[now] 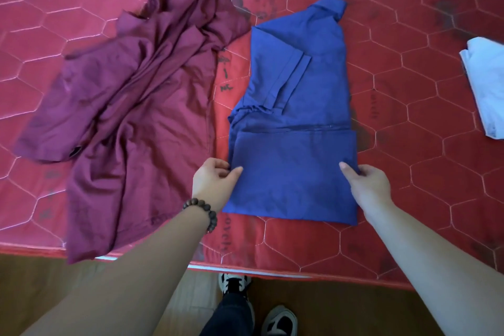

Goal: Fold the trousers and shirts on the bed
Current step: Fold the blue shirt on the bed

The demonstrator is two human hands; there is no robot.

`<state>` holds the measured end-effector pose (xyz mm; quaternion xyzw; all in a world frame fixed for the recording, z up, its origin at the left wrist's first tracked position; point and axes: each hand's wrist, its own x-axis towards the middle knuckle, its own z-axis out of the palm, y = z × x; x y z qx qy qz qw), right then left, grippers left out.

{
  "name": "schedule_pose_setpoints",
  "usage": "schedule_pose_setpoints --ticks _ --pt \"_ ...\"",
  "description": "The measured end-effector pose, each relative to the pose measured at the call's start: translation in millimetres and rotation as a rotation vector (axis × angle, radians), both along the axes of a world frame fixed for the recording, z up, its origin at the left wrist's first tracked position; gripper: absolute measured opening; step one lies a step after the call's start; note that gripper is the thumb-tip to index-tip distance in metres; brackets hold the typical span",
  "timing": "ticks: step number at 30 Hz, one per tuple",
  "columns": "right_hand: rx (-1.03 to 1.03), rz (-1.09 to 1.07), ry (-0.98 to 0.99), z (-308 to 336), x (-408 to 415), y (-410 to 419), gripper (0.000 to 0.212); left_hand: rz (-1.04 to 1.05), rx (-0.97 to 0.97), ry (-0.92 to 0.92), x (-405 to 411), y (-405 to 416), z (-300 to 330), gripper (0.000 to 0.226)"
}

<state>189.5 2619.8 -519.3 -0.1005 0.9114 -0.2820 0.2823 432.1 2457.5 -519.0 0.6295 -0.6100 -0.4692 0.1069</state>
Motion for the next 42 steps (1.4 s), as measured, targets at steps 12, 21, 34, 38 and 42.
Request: schedule_pose_setpoints --ticks 12,21,34,38,42 --pt "-0.522 -0.201 -0.212 27 -34 -64 0.012 0.082 0.171 0.561 -54 -68 15 0.013" --pt "-0.112 -0.075 -0.170 13 -61 -86 0.019 -0.060 0.139 0.060 -78 -109 -10 0.031" --pt "-0.041 0.471 0.727 19 -9 -85 0.032 -0.593 -0.792 -0.101 -94 -48 14 0.025" --pt "-0.020 0.908 0.694 -14 42 -79 0.047 -1.086 -0.741 -0.328 -89 -9 -17 0.051" --pt "0.121 0.970 0.643 -36 26 -56 0.060 -1.155 -0.733 -0.410 -67 -23 -40 0.061"
